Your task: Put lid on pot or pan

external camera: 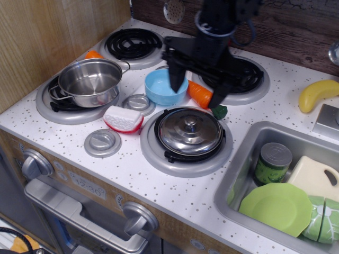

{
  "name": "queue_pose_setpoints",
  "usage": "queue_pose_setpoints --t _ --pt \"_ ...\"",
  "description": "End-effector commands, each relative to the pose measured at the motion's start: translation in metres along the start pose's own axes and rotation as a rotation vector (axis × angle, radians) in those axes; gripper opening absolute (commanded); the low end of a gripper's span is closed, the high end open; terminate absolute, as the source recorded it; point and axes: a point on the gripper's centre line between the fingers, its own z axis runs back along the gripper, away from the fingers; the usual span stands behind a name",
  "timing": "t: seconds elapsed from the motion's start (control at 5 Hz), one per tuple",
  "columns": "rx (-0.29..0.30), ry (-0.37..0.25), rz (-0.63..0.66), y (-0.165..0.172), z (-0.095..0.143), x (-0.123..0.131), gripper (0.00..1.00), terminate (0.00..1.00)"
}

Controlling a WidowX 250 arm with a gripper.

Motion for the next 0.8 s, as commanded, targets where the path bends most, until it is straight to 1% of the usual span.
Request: queue_pose_setpoints --t 0.0,0.2,0.4,0.6 --pt "-0.057 -0.042 -0.009 -0.001 -0.013 0.013 1.0 0.0" --pt "-0.079 -0.028 -0.001 -0.001 -0.023 0.008 1.0 0.0" --pt "-0.108 0.017 0.001 0.002 -0.027 0.007 1.0 0.0" --pt "-0.115 0.032 0.008 0.005 -0.028 0.007 1.0 0.0"
